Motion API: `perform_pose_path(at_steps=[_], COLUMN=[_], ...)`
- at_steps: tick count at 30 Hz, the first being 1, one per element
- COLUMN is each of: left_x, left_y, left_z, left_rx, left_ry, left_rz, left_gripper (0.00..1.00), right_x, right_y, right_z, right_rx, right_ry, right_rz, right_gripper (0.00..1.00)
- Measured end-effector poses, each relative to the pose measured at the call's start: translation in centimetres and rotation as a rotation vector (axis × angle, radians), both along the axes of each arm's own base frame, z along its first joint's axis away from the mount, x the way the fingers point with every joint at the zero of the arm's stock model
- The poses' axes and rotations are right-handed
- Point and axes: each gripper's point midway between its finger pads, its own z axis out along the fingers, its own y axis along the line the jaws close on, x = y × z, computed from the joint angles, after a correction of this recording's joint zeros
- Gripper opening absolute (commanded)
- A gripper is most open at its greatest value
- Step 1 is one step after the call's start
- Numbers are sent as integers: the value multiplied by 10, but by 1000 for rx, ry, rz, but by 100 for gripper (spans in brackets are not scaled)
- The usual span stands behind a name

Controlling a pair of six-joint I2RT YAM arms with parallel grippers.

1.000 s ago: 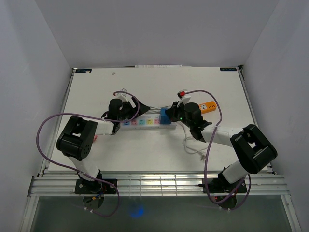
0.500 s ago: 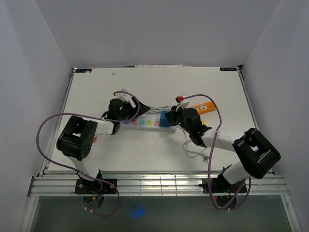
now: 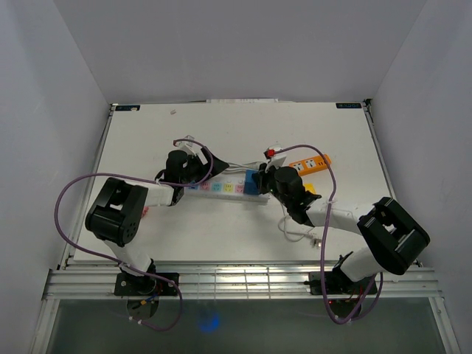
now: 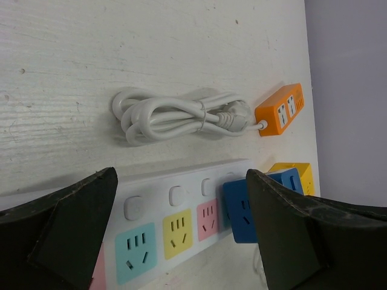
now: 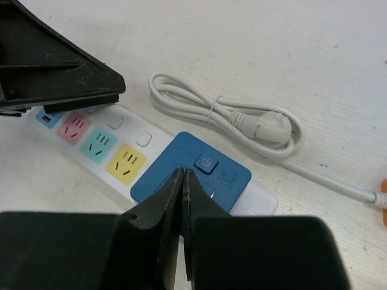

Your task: Insert the plug

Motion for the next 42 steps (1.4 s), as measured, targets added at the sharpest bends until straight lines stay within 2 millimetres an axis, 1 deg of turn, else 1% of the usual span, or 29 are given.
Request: perform_pose_path(at_steps=[2, 3, 4, 5, 6, 10, 13, 14, 16, 19, 20, 25, 28, 29, 30, 32, 34, 35, 36, 40, 42], left_x=[-1, -2, -3, -4, -5, -10, -14, -15, -17, -19, -19, -22, -31, -35, -38, -42, -42, -42, -42, -46, -48], left_y=[0, 0, -1, -1, -2, -8, -11, -12, -13, -14, -14, -11, -3, 0, 3, 6, 5, 5, 4, -4, -6], left_z=[1, 3, 4, 7, 9, 22, 31, 34, 42, 52, 55, 70, 76, 77, 78, 80, 81, 81, 81, 81, 81], left_rx=[5, 7, 10, 12, 15, 27, 37, 40, 44, 47, 47, 41, 36, 34, 30, 21, 19, 20, 24, 39, 40], left_ry=[1, 0, -2, -5, -11, -41, -67, -75, -95, -120, -127, -164, -187, -196, -204, -217, -221, -223, -226, -238, -239], left_rz=[0, -2, -2, -4, -5, -13, -16, -15, -15, -11, -10, 4, 24, 33, 41, 49, 48, 48, 49, 40, 35], left_gripper=[98, 98, 98, 98, 98, 98, 98, 98, 98, 98, 98, 98, 98, 98, 98, 98, 98, 98, 98, 98, 98], right_x=[0, 0, 1, 1, 1, 6, 6, 6, 6, 6, 6, 5, 3, 2, 1, 0, -1, -1, -1, -4, -7], right_y=[0, 0, 1, 1, 1, 4, 4, 4, 4, 3, 2, 0, -2, -3, -3, -4, -5, -5, -5, -5, -5], right_z=[0, 0, 0, 1, 1, 1, 1, 1, 1, 1, 1, 2, 3, 3, 5, 11, 15, 17, 17, 15, 14], right_rx=[-8, -11, -15, -20, -26, -53, -64, -66, -69, -74, -76, -99, -115, -118, -119, -115, -111, -109, -108, -121, -132], right_ry=[3, 4, 6, 7, 10, 19, 26, 28, 28, 28, 28, 38, 44, 45, 43, 36, 29, 26, 26, 31, 35], right_rz=[-1, -1, -2, -2, -2, -2, -1, -1, -2, -6, -7, -4, 1, 2, 2, 4, 4, 5, 5, 16, 22], right_gripper=[8, 10, 14, 20, 22, 27, 31, 34, 36, 42, 45, 46, 41, 37, 35, 34, 35, 39, 40, 39, 37])
